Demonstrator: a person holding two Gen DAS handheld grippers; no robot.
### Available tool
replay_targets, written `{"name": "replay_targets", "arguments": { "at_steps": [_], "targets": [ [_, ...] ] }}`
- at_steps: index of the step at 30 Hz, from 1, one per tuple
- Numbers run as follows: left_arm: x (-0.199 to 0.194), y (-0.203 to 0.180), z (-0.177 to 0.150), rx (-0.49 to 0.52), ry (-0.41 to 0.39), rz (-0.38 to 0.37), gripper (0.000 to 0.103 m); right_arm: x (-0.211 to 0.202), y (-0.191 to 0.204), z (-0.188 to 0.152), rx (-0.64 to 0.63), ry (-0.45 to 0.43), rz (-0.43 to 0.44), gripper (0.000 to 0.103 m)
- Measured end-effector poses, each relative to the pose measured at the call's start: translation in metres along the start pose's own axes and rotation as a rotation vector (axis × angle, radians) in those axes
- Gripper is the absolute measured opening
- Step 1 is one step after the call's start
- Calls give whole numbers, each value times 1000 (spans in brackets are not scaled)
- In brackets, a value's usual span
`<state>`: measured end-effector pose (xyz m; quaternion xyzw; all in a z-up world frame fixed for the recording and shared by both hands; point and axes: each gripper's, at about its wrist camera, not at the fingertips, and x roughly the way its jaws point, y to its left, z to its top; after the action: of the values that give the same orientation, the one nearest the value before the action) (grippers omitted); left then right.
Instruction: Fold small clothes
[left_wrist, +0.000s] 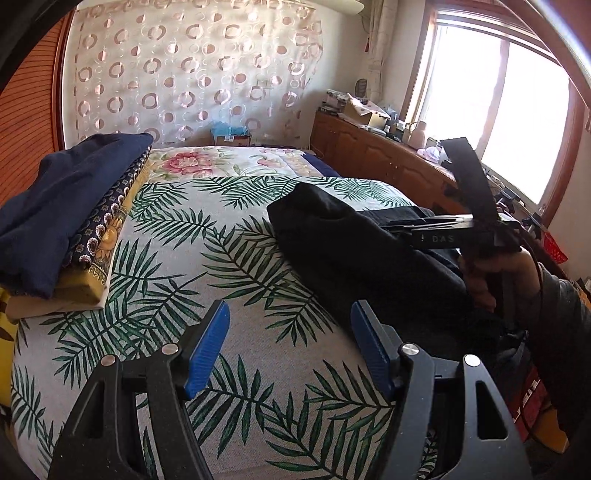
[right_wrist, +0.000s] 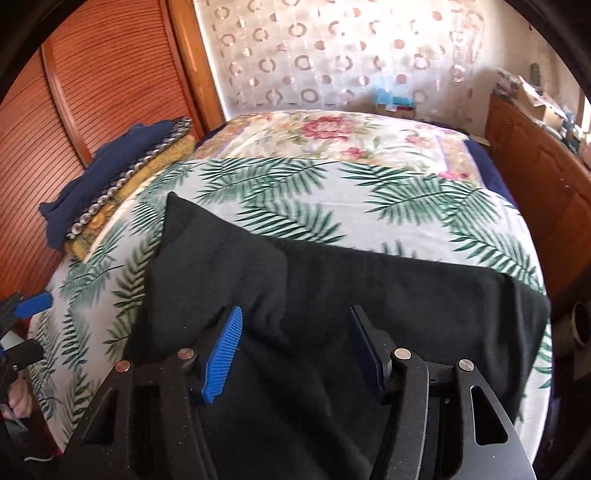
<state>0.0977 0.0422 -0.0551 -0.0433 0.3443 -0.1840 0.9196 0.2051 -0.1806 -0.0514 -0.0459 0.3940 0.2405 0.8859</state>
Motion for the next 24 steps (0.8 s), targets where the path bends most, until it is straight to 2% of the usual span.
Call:
{"name": "replay_targets", "arguments": {
  "at_steps": [14, 15, 16, 18, 21, 24],
  "targets": [
    [3, -4, -4, 6, 13, -11, 69, 15, 27, -5, -73, 66, 111, 61],
    [3, -4, -4, 6, 13, -10, 69, 17, 30, -5, -84, 72, 111, 51],
    [3, -4, -5, 7, 12, -10, 69, 19, 34, -6, -94, 76, 120, 34],
    [3, -4, -5, 6, 12, -10, 69, 16, 39, -7, -119, 59, 129, 17],
    [3, -5, -5, 10, 12, -11, 69, -4, 45, -7, -152, -13, 111, 12],
    [3, -7, -6, 14, 13, -14, 69, -36, 42, -4, -152, -108, 82, 11]
  ]
}}
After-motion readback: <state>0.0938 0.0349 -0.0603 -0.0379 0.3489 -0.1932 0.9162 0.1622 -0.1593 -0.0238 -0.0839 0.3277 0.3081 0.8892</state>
